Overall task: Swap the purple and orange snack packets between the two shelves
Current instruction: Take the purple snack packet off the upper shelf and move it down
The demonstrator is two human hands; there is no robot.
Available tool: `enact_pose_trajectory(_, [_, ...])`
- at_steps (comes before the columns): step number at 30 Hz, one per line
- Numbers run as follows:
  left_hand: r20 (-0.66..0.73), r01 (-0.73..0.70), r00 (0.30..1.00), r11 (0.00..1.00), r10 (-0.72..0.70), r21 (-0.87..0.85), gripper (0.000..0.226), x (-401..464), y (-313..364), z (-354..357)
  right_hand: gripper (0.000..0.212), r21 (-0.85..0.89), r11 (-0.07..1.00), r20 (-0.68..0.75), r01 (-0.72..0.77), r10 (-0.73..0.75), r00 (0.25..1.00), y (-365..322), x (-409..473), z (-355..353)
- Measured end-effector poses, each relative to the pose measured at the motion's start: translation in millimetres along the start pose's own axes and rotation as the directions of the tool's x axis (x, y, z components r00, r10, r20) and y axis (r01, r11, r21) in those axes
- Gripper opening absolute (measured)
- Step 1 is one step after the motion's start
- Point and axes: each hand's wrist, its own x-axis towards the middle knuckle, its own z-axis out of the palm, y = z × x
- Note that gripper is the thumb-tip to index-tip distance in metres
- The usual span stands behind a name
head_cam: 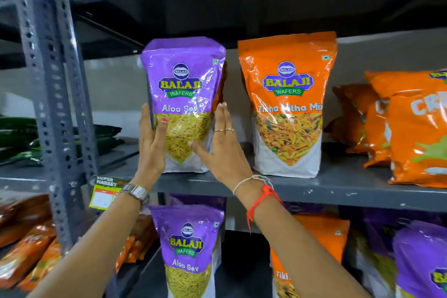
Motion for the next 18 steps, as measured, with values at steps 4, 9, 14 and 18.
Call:
enact_pose_trajectory(4, [0.073, 0.17, 0.985, 0.967, -0.158, -0.192, 0.051, 10.2, -13.9, -1.4, 0.107, 0.082, 0.985, 0.064, -0.154, 0.149, 0.987, 0.7, 3.2, 20.5])
enact_pose_trajectory(9, [0.131, 0.305, 0.952, 0.911, -0.278, -0.278, 0.055, 14.8, -18.0, -0.4, 0.122, 0.176, 0.947, 0.096, -0.27, 0.256, 0.962, 7.2, 9.5, 35.0])
enact_pose_trajectory(14, [0.129, 0.317, 0.947, 0.91, -0.293, -0.267, 0.044, 9.7, -11.4, -1.2, 0.123, 0.165, 0.949, 0.164, -0.267, 0.241, 0.957, 1.9, 6.0, 22.6])
enact_pose_trajectory(18, [0.124, 0.263, 0.964, 0.917, -0.236, -0.3, 0.062, -10.2, 8.7, -14.5, 0.117, 0.192, 0.951, 0.178, -0.242, 0.209, 0.962, -5.6, -6.1, 2.1])
